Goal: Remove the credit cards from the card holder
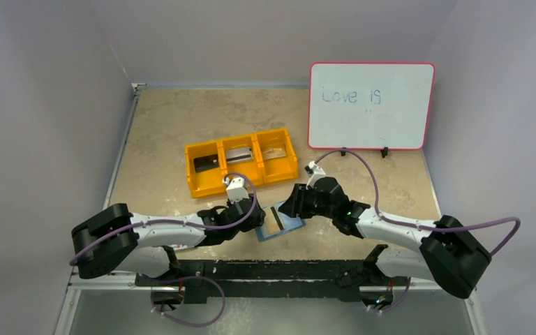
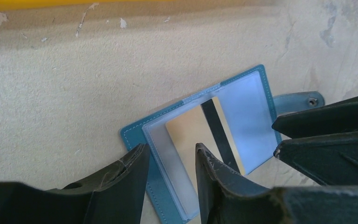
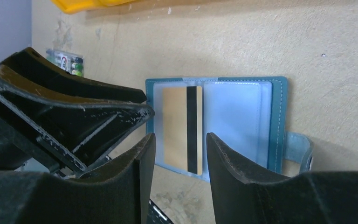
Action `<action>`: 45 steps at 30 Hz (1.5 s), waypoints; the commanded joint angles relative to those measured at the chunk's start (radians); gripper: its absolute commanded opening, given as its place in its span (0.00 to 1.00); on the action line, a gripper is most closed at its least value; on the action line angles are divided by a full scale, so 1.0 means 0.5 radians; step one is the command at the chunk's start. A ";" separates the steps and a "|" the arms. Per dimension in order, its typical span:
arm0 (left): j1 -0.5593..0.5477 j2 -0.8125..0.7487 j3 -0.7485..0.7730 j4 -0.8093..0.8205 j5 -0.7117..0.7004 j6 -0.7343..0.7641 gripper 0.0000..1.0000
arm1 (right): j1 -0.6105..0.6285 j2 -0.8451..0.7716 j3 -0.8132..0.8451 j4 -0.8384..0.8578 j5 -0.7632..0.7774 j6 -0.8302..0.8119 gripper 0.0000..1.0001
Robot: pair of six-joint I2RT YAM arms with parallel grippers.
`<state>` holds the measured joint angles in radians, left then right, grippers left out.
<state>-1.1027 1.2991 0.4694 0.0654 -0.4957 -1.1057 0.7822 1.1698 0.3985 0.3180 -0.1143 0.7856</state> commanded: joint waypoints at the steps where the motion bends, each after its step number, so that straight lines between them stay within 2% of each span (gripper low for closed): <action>1: -0.023 0.112 0.111 -0.008 0.054 0.125 0.42 | -0.062 0.106 -0.055 0.289 -0.184 0.052 0.46; 7: -0.095 0.207 0.228 -0.244 -0.055 0.137 0.46 | -0.121 0.258 -0.079 0.419 -0.281 0.084 0.47; 15: -0.105 0.265 0.229 -0.315 -0.049 0.129 0.46 | -0.132 0.455 -0.080 0.532 -0.362 0.106 0.45; 24: -0.128 0.407 0.301 -0.421 -0.084 0.135 0.34 | -0.134 0.567 -0.144 0.686 -0.408 0.220 0.39; 36: -0.203 0.557 0.373 -0.489 -0.135 0.123 0.26 | -0.135 0.688 -0.260 1.005 -0.504 0.457 0.29; 43: -0.229 0.574 0.383 -0.499 -0.158 0.095 0.22 | -0.137 0.670 -0.316 1.087 -0.407 0.600 0.14; 45: -0.231 0.566 0.380 -0.502 -0.169 0.092 0.21 | -0.137 0.649 -0.318 1.057 -0.371 0.616 0.05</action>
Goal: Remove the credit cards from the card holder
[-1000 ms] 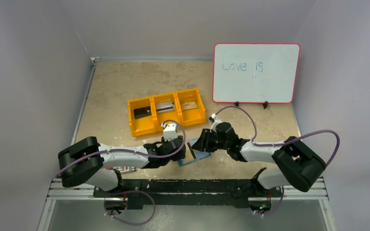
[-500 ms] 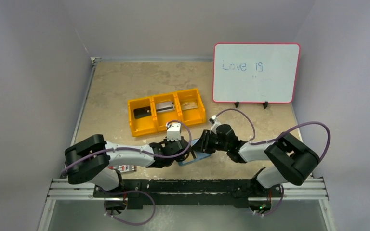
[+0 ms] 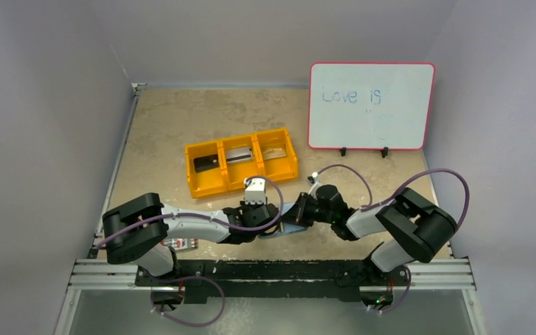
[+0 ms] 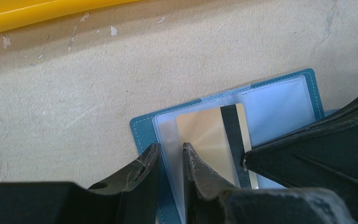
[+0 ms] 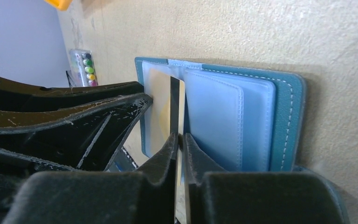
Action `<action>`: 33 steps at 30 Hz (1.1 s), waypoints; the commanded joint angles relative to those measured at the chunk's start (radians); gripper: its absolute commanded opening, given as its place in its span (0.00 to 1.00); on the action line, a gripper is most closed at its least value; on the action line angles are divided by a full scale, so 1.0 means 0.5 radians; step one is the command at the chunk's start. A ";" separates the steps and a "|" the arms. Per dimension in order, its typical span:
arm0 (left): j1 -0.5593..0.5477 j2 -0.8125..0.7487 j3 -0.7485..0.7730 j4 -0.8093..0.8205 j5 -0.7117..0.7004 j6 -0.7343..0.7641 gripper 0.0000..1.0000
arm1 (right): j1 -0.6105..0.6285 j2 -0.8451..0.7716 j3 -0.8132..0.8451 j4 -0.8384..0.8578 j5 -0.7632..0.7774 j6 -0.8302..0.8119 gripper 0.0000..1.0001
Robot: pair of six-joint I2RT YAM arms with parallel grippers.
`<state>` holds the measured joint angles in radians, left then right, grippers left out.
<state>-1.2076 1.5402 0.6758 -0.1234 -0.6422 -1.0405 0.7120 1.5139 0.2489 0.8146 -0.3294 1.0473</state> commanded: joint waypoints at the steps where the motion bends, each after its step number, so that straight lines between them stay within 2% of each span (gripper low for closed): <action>1: -0.021 0.080 -0.034 -0.129 0.116 -0.038 0.21 | 0.004 -0.051 -0.019 0.050 0.072 0.100 0.03; 2: -0.021 0.075 -0.034 -0.132 0.111 -0.039 0.21 | 0.003 -0.068 -0.021 0.040 0.081 0.105 0.00; 10: -0.021 0.002 -0.076 -0.123 0.076 -0.039 0.21 | -0.033 -0.262 -0.059 -0.139 0.219 0.099 0.00; 22: -0.024 -0.028 -0.091 -0.056 0.110 0.004 0.21 | -0.128 -0.340 -0.110 -0.205 0.157 0.007 0.00; 33: -0.041 0.006 -0.081 0.017 0.164 0.041 0.20 | -0.128 -0.168 -0.084 -0.007 0.045 0.082 0.21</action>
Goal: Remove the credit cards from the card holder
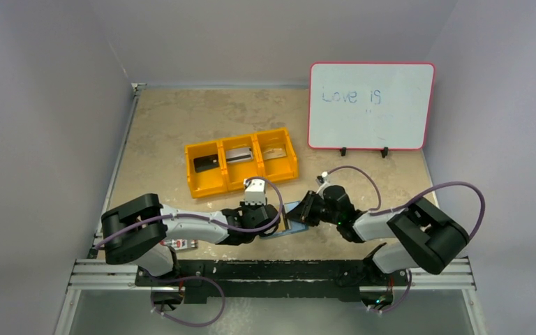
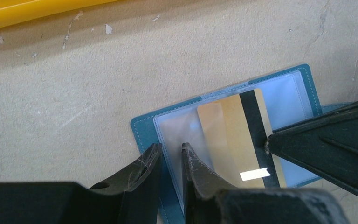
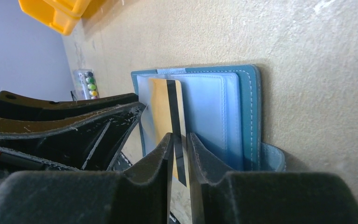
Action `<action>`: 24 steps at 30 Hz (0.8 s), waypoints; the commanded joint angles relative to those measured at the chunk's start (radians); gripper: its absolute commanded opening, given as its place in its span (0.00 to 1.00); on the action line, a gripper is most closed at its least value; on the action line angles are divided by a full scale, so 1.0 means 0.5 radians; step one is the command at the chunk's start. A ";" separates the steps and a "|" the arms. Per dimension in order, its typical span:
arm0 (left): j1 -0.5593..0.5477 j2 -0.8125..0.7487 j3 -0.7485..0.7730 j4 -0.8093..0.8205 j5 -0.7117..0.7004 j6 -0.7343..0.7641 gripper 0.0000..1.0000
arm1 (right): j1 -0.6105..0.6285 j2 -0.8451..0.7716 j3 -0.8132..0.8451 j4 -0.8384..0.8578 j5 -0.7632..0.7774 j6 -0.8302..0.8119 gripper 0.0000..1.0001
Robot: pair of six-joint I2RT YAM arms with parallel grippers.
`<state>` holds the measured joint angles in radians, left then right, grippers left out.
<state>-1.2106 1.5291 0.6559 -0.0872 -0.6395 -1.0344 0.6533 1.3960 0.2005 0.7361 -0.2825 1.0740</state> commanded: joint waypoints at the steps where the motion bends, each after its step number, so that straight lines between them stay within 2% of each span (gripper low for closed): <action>1: -0.036 0.025 -0.041 -0.056 0.158 0.029 0.20 | -0.007 0.093 0.012 0.181 -0.054 0.038 0.21; 7: -0.042 0.031 -0.039 -0.056 0.157 0.035 0.20 | -0.009 0.222 -0.037 0.386 -0.077 0.142 0.27; 10: -0.045 0.034 -0.035 -0.053 0.156 0.042 0.19 | -0.008 0.245 -0.024 0.393 -0.078 0.128 0.27; 16: -0.048 0.018 -0.041 -0.058 0.142 0.045 0.19 | -0.009 0.204 -0.001 0.392 -0.086 0.098 0.00; 24: -0.048 -0.092 -0.078 -0.071 0.043 -0.021 0.21 | -0.009 -0.212 -0.038 0.032 0.108 0.033 0.00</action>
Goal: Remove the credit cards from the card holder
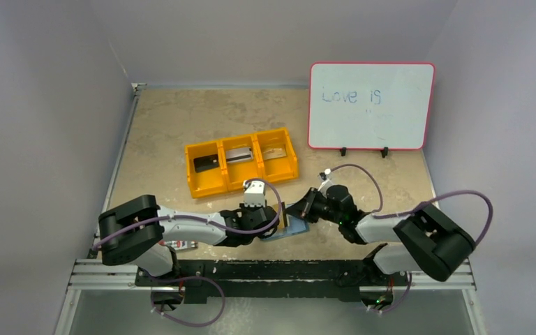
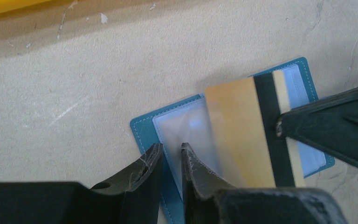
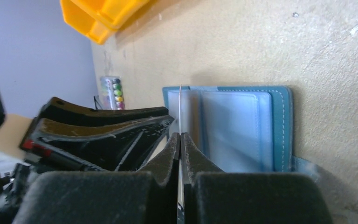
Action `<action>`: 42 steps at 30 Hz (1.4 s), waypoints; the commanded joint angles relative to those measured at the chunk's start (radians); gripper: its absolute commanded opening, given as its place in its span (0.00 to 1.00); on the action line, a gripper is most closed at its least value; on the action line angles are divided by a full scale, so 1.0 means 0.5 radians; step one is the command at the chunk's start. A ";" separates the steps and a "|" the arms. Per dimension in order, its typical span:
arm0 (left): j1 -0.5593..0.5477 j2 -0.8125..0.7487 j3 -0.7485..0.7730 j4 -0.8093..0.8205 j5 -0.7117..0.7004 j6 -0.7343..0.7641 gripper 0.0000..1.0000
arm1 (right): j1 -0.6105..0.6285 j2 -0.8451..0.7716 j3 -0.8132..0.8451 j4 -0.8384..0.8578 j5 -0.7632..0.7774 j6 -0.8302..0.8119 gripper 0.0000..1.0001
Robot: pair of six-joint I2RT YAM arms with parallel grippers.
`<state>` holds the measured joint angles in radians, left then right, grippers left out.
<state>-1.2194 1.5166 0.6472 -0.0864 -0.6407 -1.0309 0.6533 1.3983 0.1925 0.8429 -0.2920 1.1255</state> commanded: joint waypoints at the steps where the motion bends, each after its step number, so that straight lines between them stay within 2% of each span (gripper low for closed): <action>1: -0.031 -0.083 -0.061 -0.075 0.037 -0.032 0.21 | -0.009 -0.293 -0.032 -0.232 0.145 -0.087 0.00; 7: -0.031 -0.161 -0.060 -0.088 -0.007 -0.041 0.31 | -0.011 -0.763 -0.053 -0.646 0.307 -0.194 0.00; 14: -0.023 -0.433 0.007 -0.075 -0.092 0.063 0.53 | -0.011 -1.237 0.059 -1.011 0.447 -0.497 0.00; 18: 0.118 -0.706 -0.041 -0.013 -0.017 0.197 0.65 | -0.012 -1.351 0.104 -1.029 0.434 -0.651 0.00; 23: 0.349 -1.028 -0.153 0.196 0.413 0.467 0.68 | -0.011 -1.301 0.176 -0.881 0.189 -0.964 0.00; 28: 0.570 -1.133 -0.089 0.222 0.935 0.789 0.70 | -0.009 -1.190 0.250 -0.650 -0.211 -1.252 0.00; 30: 0.708 -1.115 -0.015 0.162 1.248 0.922 0.71 | -0.009 -1.156 0.278 -0.599 -0.379 -1.330 0.00; 34: 0.875 -1.076 0.184 -0.065 1.665 1.193 0.71 | -0.010 -1.088 0.410 -0.707 -0.656 -1.490 0.00; 42: 0.893 -1.088 0.397 -0.433 2.374 1.706 0.70 | -0.009 -0.935 0.651 -0.923 -1.068 -1.633 0.00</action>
<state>-0.7788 0.9829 0.7761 -0.1944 0.2840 -0.3588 0.6533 0.9112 0.4526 0.4103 -0.6758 0.3840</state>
